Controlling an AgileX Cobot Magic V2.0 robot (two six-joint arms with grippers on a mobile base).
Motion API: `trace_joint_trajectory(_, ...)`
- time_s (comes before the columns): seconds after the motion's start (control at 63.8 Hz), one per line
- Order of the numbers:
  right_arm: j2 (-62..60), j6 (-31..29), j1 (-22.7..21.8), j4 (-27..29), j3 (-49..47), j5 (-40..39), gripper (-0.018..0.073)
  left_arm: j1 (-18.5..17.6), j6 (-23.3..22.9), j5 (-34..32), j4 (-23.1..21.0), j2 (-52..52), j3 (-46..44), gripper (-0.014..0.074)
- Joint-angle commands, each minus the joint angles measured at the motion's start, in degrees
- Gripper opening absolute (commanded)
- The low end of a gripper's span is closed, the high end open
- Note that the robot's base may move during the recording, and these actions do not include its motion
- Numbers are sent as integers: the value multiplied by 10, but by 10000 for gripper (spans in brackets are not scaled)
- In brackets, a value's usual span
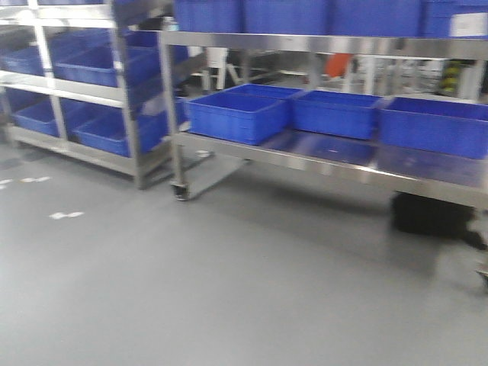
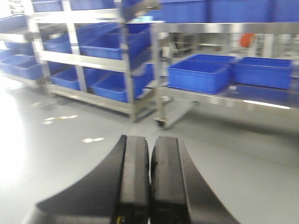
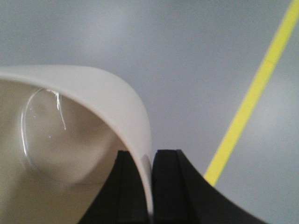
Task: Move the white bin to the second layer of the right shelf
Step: 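Drive along the yellow-lined aisle carrying the bin in the right gripper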
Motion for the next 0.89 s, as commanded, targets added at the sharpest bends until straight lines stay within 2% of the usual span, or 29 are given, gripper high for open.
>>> trace_joint_trajectory(0.0,1,-4,1,3,-16,-33,57,-2,-1,-48,-3,-8,21,85)
trace_joint_trajectory(0.878,1,-4,1,3,-16,-33,57,-2,-1,-48,-3,-8,21,85)
